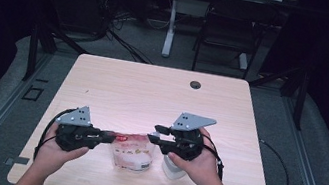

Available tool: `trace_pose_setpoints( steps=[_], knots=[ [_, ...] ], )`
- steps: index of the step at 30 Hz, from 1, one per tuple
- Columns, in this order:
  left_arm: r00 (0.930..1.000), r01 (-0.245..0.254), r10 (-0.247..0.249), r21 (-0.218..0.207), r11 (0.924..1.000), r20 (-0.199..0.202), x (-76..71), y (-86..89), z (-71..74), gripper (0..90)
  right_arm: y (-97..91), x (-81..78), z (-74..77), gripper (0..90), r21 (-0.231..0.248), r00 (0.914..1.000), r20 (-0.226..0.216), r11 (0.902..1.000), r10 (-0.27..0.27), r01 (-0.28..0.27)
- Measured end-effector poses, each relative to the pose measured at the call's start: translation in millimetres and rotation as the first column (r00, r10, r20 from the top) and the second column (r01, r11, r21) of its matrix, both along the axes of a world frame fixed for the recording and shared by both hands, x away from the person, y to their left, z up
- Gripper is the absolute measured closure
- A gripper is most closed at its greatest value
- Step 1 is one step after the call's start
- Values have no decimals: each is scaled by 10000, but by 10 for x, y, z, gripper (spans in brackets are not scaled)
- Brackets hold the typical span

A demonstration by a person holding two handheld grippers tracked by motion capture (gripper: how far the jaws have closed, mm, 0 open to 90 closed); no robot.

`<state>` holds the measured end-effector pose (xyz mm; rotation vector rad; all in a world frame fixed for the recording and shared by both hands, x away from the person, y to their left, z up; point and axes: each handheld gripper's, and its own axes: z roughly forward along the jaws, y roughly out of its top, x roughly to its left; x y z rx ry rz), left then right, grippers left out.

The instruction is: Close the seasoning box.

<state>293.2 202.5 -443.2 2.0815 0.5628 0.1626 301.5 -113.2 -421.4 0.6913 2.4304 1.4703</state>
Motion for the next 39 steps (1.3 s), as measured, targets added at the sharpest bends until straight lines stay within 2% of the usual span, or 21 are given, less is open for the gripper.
trace_pose_setpoints(
  steps=[10, 21, 29, 39],
  knots=[
    [9999, -162, 163, -50, 9999, 37, 30, -4, -5, 833, -27, -40, -2, 652, 65, 9999, -126, 10000, 22, -21],
    [9993, -375, 375, -96, 9993, 66, 37, 17, -6, 764, -14, -45, 20, 650, -129, 9997, -230, 9998, 130, -133],
    [9995, -325, 325, -103, 9994, -41, 31, 34, -23, 736, 51, -17, 49, 639, -240, 9996, -196, 9995, 209, -214],
    [9997, -243, 243, 12, 9997, -55, 16, 49, -30, 706, 213, -14, 106, 635, -409, 9982, -39, 9973, 606, -607]
  ],
)
